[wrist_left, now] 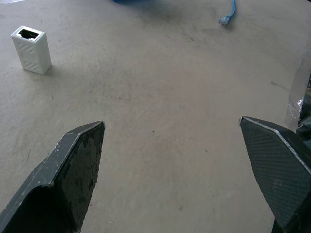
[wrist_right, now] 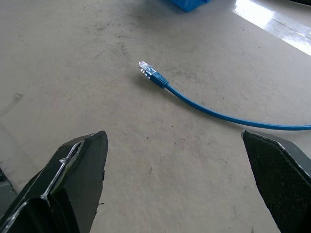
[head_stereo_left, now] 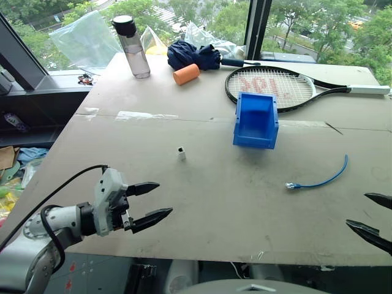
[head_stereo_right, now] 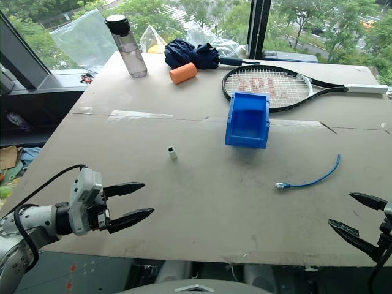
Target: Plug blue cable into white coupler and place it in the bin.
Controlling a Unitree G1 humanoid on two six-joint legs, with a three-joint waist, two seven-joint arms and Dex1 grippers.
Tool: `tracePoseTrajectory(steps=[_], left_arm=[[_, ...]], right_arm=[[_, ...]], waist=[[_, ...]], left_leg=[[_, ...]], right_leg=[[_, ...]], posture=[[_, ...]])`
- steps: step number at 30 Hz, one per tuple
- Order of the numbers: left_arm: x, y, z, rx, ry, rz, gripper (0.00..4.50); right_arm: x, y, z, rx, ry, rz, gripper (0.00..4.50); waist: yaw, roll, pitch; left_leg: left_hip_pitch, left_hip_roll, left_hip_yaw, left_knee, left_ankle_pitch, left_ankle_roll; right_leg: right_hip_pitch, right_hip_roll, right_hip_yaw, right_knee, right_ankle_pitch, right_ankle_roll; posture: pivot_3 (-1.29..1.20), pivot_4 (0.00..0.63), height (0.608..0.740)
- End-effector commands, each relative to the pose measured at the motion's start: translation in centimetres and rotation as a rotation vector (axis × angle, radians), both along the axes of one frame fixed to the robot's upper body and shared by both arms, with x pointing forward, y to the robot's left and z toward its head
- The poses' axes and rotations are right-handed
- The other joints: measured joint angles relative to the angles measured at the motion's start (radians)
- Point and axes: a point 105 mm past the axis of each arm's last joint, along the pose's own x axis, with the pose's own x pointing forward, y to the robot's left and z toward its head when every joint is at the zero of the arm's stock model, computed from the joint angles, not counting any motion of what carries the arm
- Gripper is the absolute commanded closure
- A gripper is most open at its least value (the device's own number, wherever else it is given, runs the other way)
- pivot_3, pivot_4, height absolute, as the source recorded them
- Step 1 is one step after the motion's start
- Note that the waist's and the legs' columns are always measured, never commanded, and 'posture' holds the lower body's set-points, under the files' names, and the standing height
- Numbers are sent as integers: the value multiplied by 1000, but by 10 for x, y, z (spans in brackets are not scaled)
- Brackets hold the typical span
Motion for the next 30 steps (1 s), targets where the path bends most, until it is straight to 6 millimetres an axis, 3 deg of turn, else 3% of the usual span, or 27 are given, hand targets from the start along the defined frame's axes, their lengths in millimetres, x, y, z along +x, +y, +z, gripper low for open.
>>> tracePoseTrajectory(steps=[1, 5, 10, 18, 19, 21, 24, 27, 28, 30], left_arm=[[-1, -12, 12, -10, -44, -54, 0], [-2, -37, 26, -48, -71, -157, 0], [-9, -53, 25, 11, -90, -272, 0], [-14, -66, 26, 31, -122, -311, 0], [-14, -66, 26, 41, -129, -312, 0], [-14, -67, 25, 58, -146, -308, 0], [-12, -70, 26, 50, -165, -285, 0], [-12, -72, 25, 47, -173, -272, 0], [-11, -72, 24, 47, -174, -269, 0], [-11, -73, 23, 50, -177, -263, 0]], right_arm=[[12, 4, 10, -26, -42, 40, 37], [39, 38, 14, -67, -13, 203, 37], [64, 68, 7, -103, 61, 337, 37], [107, 79, -27, -191, 166, 426, 37], [110, 76, -33, -216, 178, 428, 539], [112, 71, -44, -234, 223, 436, 1088], [119, 68, -49, -239, 226, 433, 2745], [120, 72, -46, -220, 220, 453, 4095], [121, 75, -44, -219, 213, 463, 4436], [120, 83, -40, -208, 199, 490, 4436]], waist=[[0, 0, 0], [-6, 0, 0], [0, -1, 0], [2, -2, 0], [2, -2, 0], [1, -2, 0], [-1, -1, 0], [-1, -1, 0], [-1, -2, 0], [-1, -2, 0]], left_leg=[[0, 0, 0, 0, 0, 0], [1, 0, 3, 2, 0, 0], [1, -1, 3, 1, 0, 1], [0, -1, 3, 2, 0, 1], [-1, -1, 3, 2, 0, 1], [-1, -1, 3, 2, 0, 1], [0, -1, 3, 3, 0, 2], [0, -1, 3, 3, 0, 2], [0, -1, 3, 3, 0, 2], [0, -1, 2, 3, 0, 2]], right_leg=[[0, 0, 0, 0, 0, 0], [0, 0, 3, 1, 0, 0], [1, 2, 3, 2, 2, -3], [0, 3, 3, 1, 2, -3], [0, 3, 3, 1, 2, -3], [0, 3, 3, 1, 2, -3], [0, 3, 3, 2, 2, -3], [0, 3, 3, 3, 2, -3], [0, 3, 3, 3, 2, -3], [1, 3, 3, 3, 3, -3]], posture=[[0, 150, 740], [0, 150, 740], [0, 150, 740], [0, 150, 740], [0, 150, 740], [0, 150, 740], [0, 150, 740], [0, 150, 740], [0, 150, 740], [0, 150, 740]])
